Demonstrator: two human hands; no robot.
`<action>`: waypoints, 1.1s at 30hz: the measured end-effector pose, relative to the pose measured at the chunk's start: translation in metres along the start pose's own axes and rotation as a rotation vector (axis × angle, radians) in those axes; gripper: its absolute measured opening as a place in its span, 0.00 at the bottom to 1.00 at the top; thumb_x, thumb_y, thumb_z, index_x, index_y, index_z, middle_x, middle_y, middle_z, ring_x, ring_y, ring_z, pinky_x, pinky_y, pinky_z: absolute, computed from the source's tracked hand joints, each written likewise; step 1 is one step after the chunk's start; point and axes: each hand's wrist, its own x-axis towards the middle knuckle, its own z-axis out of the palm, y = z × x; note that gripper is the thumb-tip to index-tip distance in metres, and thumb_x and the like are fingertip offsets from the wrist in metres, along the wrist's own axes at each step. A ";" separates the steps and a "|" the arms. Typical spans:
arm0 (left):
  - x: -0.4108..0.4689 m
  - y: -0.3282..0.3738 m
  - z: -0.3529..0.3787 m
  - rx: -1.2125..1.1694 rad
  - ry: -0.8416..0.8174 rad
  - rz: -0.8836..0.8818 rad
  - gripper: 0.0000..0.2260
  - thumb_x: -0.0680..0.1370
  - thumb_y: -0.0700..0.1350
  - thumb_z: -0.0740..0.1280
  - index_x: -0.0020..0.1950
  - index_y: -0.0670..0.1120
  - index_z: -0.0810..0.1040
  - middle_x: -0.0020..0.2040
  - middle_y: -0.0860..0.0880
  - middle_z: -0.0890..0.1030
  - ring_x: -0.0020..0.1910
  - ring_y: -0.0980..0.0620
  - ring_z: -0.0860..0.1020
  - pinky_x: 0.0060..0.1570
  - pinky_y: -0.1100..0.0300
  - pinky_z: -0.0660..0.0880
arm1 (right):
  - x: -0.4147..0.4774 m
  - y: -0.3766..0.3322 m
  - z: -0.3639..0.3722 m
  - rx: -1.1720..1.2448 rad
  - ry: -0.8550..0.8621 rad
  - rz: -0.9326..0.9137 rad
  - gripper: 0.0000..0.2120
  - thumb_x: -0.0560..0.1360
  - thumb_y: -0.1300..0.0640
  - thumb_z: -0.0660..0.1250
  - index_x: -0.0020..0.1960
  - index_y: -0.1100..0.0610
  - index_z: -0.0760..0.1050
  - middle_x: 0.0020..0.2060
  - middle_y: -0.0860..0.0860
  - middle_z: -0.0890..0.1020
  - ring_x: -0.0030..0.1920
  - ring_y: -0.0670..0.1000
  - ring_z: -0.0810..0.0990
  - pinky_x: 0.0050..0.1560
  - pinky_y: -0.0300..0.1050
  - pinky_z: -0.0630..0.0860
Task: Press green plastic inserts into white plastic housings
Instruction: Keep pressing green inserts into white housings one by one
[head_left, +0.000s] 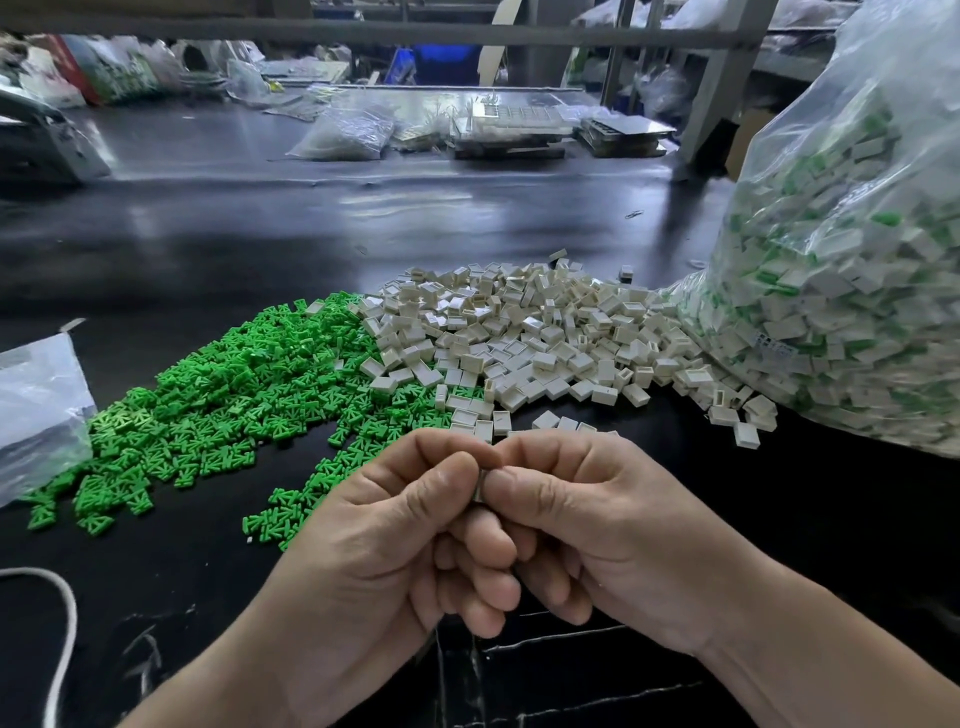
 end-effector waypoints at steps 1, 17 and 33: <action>0.000 0.000 0.000 0.024 0.035 0.005 0.12 0.69 0.46 0.78 0.48 0.43 0.82 0.31 0.40 0.80 0.26 0.46 0.81 0.24 0.58 0.78 | 0.000 0.001 0.001 -0.011 0.014 0.008 0.06 0.78 0.51 0.69 0.45 0.52 0.82 0.31 0.50 0.79 0.25 0.44 0.75 0.22 0.35 0.70; 0.000 0.002 0.003 0.074 0.080 0.105 0.14 0.70 0.47 0.77 0.51 0.41 0.81 0.31 0.40 0.80 0.27 0.46 0.81 0.25 0.58 0.77 | 0.004 0.005 0.002 0.091 -0.011 -0.014 0.16 0.79 0.51 0.68 0.53 0.66 0.78 0.32 0.51 0.80 0.26 0.44 0.76 0.24 0.35 0.72; -0.014 0.015 0.001 0.979 0.347 0.404 0.04 0.75 0.54 0.69 0.47 0.56 0.79 0.35 0.46 0.83 0.30 0.51 0.81 0.29 0.61 0.78 | 0.006 -0.003 -0.020 0.501 -0.035 -0.121 0.07 0.68 0.63 0.71 0.46 0.59 0.79 0.44 0.58 0.81 0.38 0.52 0.81 0.33 0.42 0.79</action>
